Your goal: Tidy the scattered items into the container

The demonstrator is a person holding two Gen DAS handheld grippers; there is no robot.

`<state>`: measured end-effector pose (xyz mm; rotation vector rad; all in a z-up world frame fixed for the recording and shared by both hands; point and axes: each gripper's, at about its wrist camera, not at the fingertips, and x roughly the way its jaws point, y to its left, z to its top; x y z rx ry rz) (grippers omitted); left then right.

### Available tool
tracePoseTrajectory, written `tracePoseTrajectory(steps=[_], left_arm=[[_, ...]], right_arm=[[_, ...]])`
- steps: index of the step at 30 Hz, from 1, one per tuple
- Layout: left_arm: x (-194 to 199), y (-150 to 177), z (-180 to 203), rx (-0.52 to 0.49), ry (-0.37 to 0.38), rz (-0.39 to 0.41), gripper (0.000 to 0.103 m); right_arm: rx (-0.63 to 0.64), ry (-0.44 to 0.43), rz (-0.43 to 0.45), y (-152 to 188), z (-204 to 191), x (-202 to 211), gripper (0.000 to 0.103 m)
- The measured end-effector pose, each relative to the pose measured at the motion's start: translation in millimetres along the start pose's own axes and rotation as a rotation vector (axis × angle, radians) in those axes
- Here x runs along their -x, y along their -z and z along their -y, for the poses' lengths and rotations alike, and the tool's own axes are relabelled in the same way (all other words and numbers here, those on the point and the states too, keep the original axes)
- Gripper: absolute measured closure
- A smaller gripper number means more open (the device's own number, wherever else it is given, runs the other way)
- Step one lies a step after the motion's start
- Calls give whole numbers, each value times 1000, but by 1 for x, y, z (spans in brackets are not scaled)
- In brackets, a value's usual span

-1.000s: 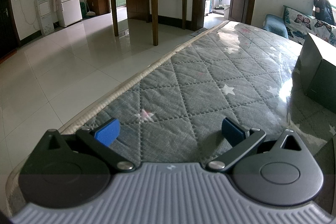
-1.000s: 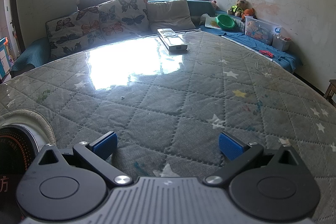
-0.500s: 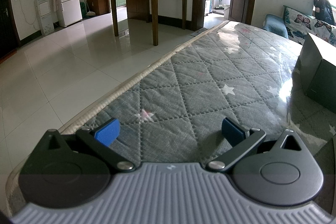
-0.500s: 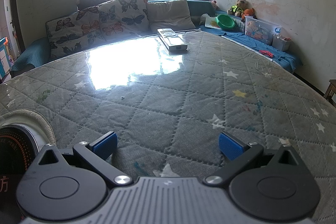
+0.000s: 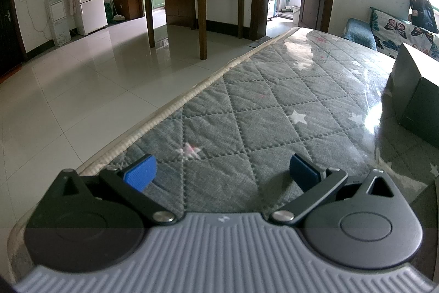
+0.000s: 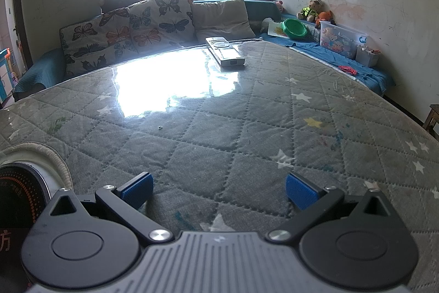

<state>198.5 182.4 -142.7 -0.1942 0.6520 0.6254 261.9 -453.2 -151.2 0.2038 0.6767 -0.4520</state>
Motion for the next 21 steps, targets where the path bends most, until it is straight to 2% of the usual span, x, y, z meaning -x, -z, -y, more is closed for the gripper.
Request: tracePoseTrajectory(steps=[21], left_arm=[[-1,-1,2,1,1,0,0]], right_arm=[[0,0,0,0,0,0,0]])
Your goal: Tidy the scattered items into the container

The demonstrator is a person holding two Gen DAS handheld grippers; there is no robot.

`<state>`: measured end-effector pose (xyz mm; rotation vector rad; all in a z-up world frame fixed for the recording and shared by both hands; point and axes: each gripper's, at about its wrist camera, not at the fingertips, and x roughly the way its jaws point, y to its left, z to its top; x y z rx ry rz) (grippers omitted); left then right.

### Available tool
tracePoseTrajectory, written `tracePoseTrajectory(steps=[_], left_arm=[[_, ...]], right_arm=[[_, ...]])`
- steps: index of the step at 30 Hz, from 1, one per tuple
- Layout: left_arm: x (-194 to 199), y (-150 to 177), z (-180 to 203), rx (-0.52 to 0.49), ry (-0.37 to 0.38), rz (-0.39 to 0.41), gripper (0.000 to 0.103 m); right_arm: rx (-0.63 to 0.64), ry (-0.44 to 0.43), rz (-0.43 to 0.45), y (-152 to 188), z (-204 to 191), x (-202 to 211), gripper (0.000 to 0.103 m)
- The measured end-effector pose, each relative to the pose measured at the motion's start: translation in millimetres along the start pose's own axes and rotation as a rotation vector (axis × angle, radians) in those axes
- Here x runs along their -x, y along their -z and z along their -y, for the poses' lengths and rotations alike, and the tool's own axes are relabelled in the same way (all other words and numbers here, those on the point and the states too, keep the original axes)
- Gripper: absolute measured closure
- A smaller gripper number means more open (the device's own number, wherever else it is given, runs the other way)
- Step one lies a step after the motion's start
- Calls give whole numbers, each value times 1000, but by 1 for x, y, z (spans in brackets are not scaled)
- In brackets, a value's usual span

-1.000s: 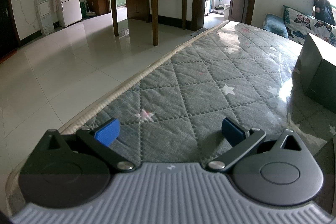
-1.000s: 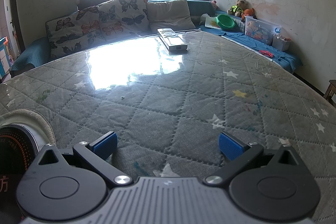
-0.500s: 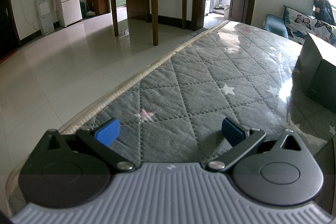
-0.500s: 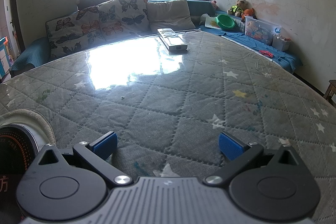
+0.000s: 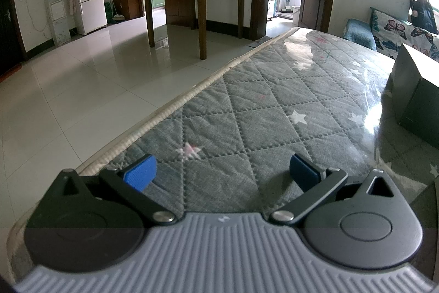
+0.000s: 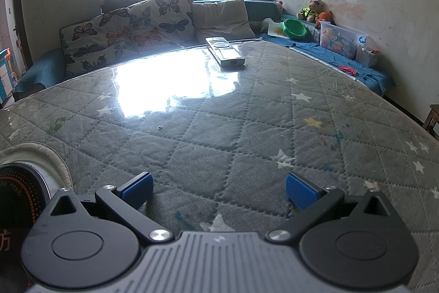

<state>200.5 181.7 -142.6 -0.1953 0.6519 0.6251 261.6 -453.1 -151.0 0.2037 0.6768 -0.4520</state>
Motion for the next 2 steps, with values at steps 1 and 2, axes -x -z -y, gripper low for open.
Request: tracePoseTrajectory(steps=[1,2], left_arm=[[0,0,0,0,0,0,0],[0,0,0,1,0,0,0]], right_arm=[[0,0,0,0,0,0,0],[0,0,0,0,0,0,0]])
